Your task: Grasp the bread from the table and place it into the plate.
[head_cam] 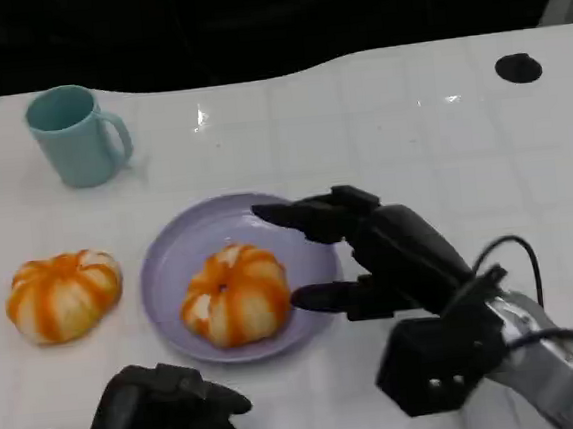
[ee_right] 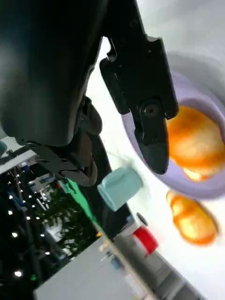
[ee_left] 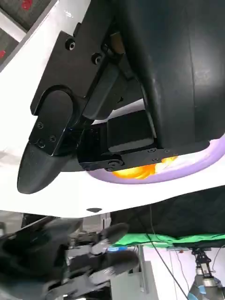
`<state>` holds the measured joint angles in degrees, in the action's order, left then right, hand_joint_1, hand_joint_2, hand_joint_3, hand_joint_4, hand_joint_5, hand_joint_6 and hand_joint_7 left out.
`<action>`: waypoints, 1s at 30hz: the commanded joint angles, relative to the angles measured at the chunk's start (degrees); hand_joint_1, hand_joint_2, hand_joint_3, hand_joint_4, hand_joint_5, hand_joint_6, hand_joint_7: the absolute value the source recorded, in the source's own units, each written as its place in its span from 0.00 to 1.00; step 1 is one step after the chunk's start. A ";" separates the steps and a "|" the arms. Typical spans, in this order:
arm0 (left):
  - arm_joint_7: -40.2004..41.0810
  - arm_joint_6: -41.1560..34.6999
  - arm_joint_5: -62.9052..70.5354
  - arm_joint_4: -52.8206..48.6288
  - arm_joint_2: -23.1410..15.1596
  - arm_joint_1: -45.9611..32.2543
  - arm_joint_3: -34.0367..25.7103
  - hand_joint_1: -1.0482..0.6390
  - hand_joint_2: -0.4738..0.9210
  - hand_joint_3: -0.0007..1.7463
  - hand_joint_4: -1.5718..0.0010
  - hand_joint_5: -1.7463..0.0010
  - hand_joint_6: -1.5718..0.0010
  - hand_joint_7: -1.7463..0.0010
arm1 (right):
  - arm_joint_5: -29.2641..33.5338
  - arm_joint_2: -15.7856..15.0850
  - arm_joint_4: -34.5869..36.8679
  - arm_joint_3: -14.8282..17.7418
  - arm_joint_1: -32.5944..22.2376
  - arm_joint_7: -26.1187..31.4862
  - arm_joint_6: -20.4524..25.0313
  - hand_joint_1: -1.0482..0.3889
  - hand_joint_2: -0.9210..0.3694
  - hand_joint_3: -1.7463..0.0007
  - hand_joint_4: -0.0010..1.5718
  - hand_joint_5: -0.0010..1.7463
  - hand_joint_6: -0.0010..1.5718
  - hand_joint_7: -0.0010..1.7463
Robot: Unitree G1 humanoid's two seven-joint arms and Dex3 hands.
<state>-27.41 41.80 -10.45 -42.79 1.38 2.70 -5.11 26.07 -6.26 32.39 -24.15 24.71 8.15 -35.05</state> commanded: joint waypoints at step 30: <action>-0.65 -0.36 -1.41 0.51 -1.01 -1.00 -0.57 0.00 1.00 0.02 0.13 0.49 0.00 0.87 | -28.85 -0.85 -13.25 16.10 -28.79 -19.24 -17.85 0.62 0.45 0.18 0.59 0.91 0.59 0.72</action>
<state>-27.30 41.79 -10.55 -42.51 1.36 2.17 -5.15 -1.13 -6.99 18.81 -8.99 -2.62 -10.52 -51.93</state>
